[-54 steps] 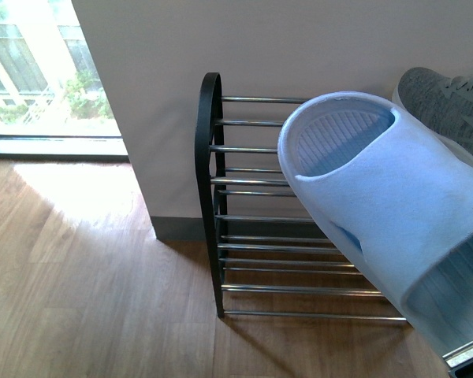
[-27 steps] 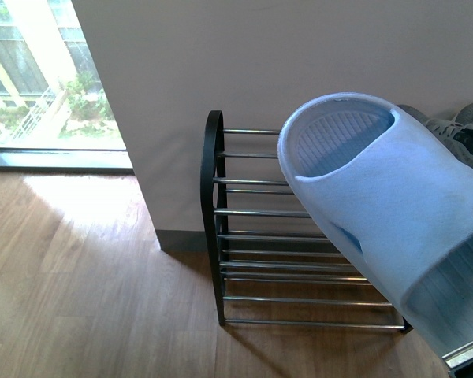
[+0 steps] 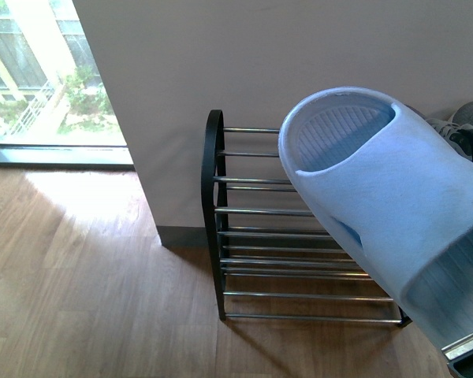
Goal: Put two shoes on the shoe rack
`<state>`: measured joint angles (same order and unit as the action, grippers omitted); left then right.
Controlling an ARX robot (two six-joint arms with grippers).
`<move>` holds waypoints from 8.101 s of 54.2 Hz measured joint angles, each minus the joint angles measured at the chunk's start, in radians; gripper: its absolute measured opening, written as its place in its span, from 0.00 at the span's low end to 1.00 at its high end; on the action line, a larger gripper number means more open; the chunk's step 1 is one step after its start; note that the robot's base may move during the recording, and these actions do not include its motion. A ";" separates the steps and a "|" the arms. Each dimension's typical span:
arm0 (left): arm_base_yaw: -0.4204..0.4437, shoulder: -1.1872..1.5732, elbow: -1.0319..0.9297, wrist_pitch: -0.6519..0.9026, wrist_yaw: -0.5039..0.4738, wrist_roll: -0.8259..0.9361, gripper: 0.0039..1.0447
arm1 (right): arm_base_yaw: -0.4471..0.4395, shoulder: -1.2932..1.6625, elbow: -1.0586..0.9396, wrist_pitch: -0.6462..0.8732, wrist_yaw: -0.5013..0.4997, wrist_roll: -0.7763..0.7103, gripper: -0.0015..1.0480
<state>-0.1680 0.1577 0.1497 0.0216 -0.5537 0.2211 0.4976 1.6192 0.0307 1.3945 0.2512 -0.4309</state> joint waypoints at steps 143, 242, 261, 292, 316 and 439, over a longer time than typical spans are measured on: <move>0.000 -0.001 0.000 -0.001 0.000 0.000 0.02 | -0.380 -0.087 0.215 -0.119 -0.138 0.440 0.20; 0.000 -0.001 0.000 -0.001 0.000 0.000 0.02 | -0.494 -1.369 -0.014 -1.143 -0.249 0.434 0.02; 0.000 -0.001 0.000 -0.001 0.000 0.000 0.02 | -0.494 -1.459 -0.013 -1.234 -0.249 0.434 0.02; 0.000 -0.001 0.000 -0.001 0.000 0.000 0.02 | -0.495 -1.613 -0.013 -1.393 -0.251 0.433 0.34; -0.063 0.207 0.122 -0.200 0.285 -0.146 0.02 | -0.496 -1.616 -0.013 -1.395 -0.249 0.433 0.91; -0.399 1.950 1.379 -0.043 0.426 -0.309 0.93 | -0.496 -1.616 -0.013 -1.395 -0.251 0.433 0.91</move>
<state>-0.5671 2.1078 1.5291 -0.0212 -0.1280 -0.0875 0.0021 0.0036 0.0174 -0.0006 0.0006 0.0025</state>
